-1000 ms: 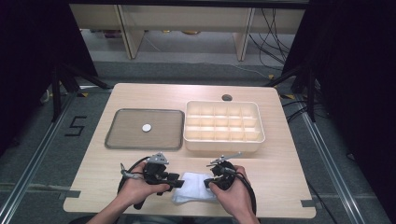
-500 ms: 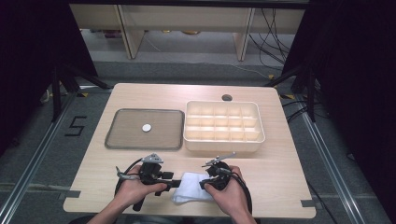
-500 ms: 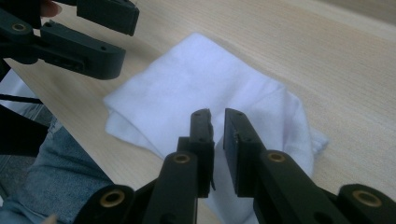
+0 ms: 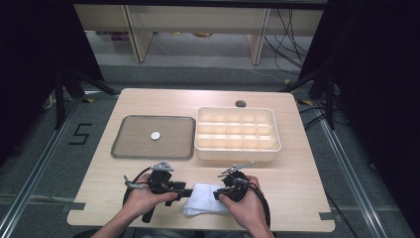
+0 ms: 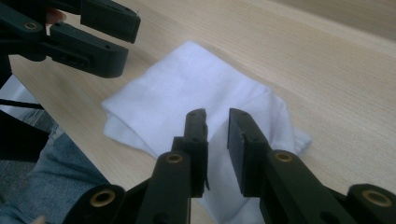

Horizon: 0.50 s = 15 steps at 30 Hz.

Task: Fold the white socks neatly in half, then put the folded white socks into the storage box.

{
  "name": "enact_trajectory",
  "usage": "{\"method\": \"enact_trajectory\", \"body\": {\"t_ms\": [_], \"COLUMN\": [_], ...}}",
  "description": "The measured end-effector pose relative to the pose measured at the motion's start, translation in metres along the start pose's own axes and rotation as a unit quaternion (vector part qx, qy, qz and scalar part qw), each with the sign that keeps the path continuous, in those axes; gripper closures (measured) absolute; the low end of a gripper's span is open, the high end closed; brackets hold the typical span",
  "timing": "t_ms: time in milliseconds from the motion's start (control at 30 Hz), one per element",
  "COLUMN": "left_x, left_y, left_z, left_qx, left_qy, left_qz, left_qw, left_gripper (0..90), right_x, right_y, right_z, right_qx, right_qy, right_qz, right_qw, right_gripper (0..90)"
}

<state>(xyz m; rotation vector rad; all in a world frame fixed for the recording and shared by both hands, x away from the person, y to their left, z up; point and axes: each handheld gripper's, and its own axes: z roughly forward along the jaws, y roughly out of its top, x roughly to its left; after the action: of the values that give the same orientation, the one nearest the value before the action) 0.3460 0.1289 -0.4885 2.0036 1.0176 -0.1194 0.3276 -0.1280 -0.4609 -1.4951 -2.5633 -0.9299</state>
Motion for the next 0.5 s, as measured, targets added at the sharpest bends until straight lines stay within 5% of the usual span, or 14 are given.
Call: {"method": "enact_trajectory", "body": {"t_ms": [233,267,300,500], "left_x": [0.0012,0.0018,0.0020,0.0016], "left_y": [0.0008,0.0008,0.0007,0.0007], "left_z": [-0.0014,-0.0016,-0.0015,0.0011], "left_qx": [-0.002,0.001,0.001,0.004], "left_qy": [-0.005,-0.006,-0.006,-0.007], "left_qz": [-0.007,-0.006,-0.007,-0.012], "left_qw": [1.0000,1.0000,1.0000,0.9999], "left_gripper": [54.8,55.2,55.4,55.9], "right_x": [0.0006,0.0016,0.0013,0.0056], "right_y": [-0.0003,0.0000,0.0005,0.0018], "right_z": [0.0015,0.0017,0.0024,0.0043], "right_qx": [0.003,0.012,0.009,0.016], "right_qy": [0.001,-0.013,0.003,0.005], "right_qz": [-0.003,0.005,-0.007,0.002], "right_qw": [1.0000,0.9998,0.9999,0.9999], "right_gripper": [82.2,84.9,86.1,90.0]}}
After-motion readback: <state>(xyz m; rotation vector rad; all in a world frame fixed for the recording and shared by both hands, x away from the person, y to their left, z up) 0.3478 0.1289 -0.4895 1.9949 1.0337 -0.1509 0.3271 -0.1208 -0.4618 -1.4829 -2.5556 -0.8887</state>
